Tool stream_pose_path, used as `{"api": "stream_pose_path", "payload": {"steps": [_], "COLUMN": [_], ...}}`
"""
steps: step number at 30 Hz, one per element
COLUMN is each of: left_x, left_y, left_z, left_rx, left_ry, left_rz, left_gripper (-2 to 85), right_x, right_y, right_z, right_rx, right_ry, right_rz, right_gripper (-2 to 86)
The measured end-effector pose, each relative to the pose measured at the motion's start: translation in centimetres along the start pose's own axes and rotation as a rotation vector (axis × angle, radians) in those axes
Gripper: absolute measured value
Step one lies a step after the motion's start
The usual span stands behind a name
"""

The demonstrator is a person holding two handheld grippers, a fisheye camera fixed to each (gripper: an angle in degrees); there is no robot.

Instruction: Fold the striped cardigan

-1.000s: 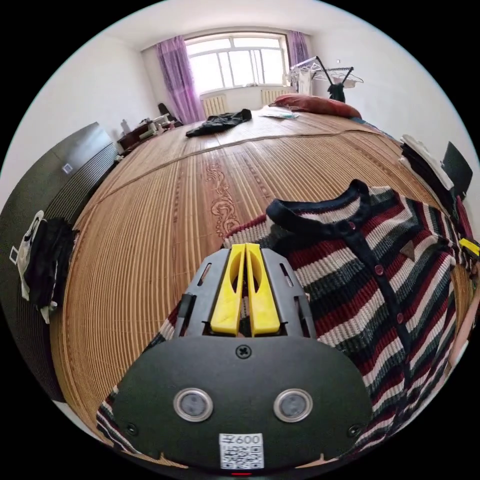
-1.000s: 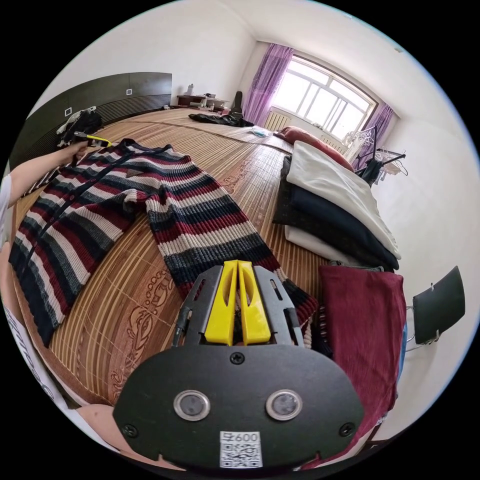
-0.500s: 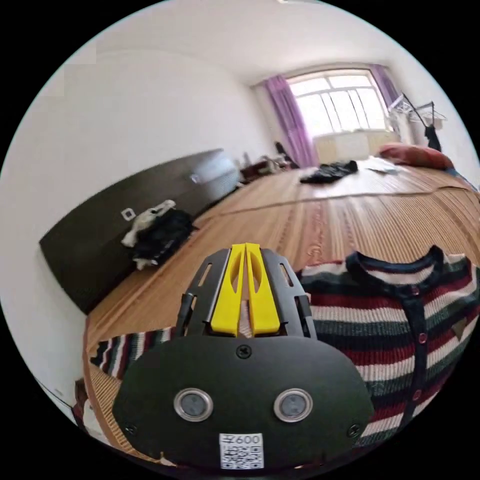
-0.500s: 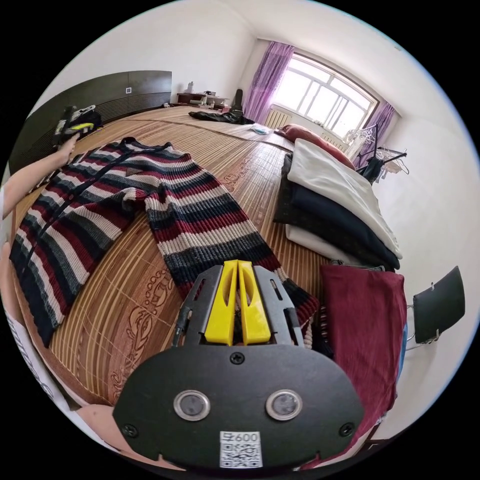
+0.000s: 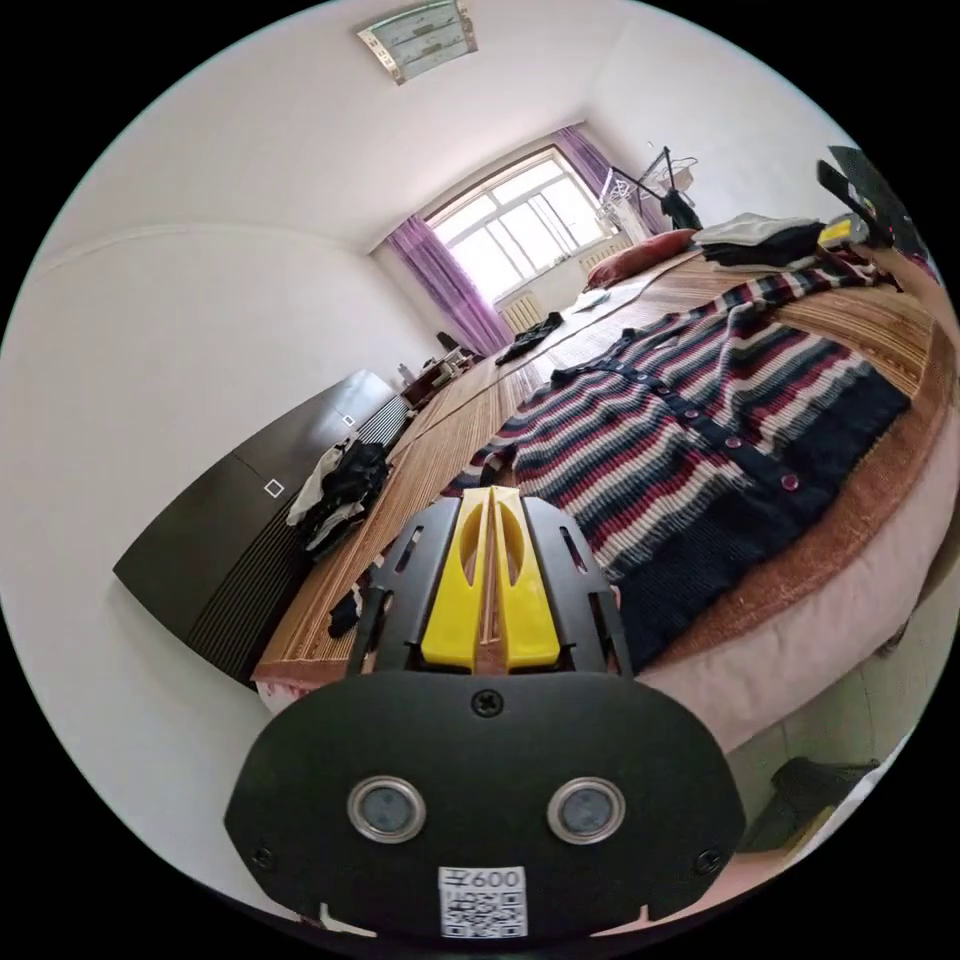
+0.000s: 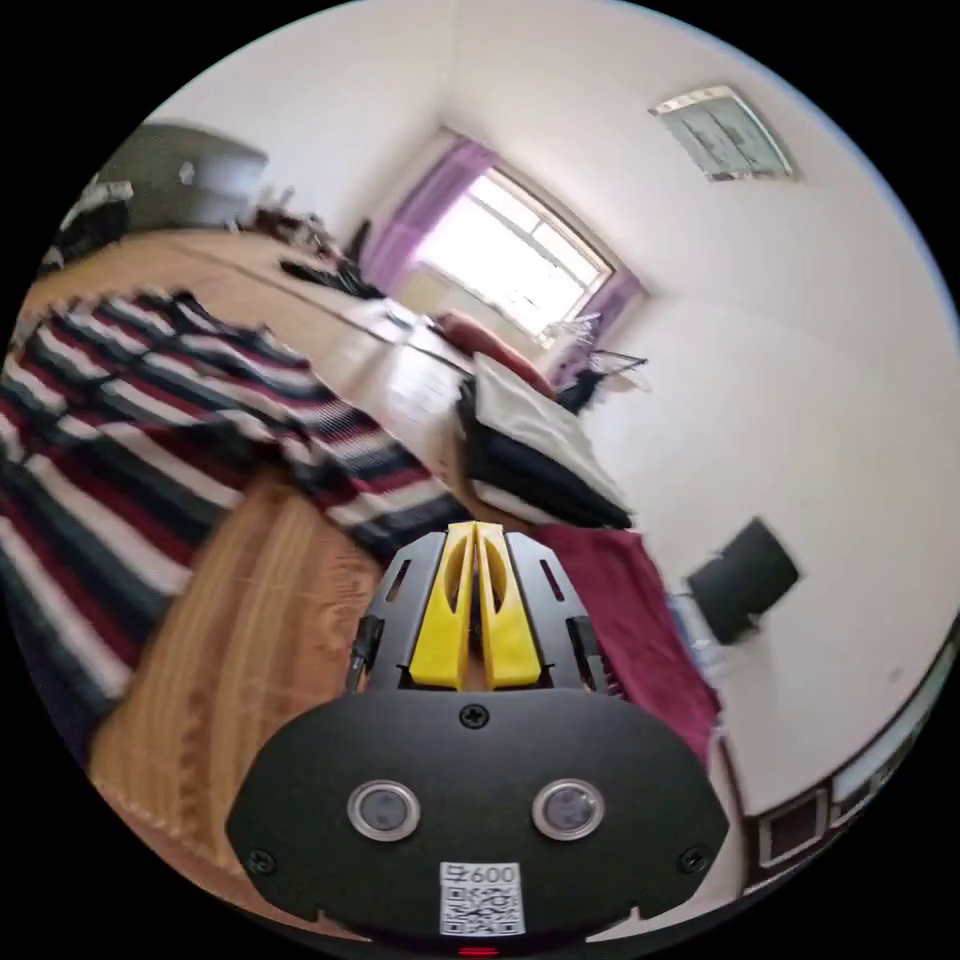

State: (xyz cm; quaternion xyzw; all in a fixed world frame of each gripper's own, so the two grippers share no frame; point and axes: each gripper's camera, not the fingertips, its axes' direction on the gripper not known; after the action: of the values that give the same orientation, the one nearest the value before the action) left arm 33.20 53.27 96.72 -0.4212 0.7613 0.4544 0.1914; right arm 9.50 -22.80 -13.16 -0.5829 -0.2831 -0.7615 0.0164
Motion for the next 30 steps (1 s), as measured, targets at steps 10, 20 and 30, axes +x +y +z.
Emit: {"api": "stream_pose_path", "payload": {"steps": [10,20,30], "left_x": [-7.9,-6.8,-12.9], "left_y": [15.4,24.2,31.5], "left_z": [9.9,18.2,18.4], "left_rx": [-0.226,-0.343,-0.267], "left_ry": [0.646,0.844,0.830], "left_rz": [-0.587,-0.821,-0.858], "left_gripper": [10.2,3.1,1.6], "right_x": [-1.4,-5.6,-1.7], "right_y": [13.6,12.9,14.4], "right_z": [-6.8,-2.9,-8.0], "right_rx": [-0.204,-0.330,-0.281], "right_ry": [-0.851,-0.624,-0.700], "right_rz": [0.424,0.337,0.359], "right_gripper": [9.1,0.5,-0.8]}}
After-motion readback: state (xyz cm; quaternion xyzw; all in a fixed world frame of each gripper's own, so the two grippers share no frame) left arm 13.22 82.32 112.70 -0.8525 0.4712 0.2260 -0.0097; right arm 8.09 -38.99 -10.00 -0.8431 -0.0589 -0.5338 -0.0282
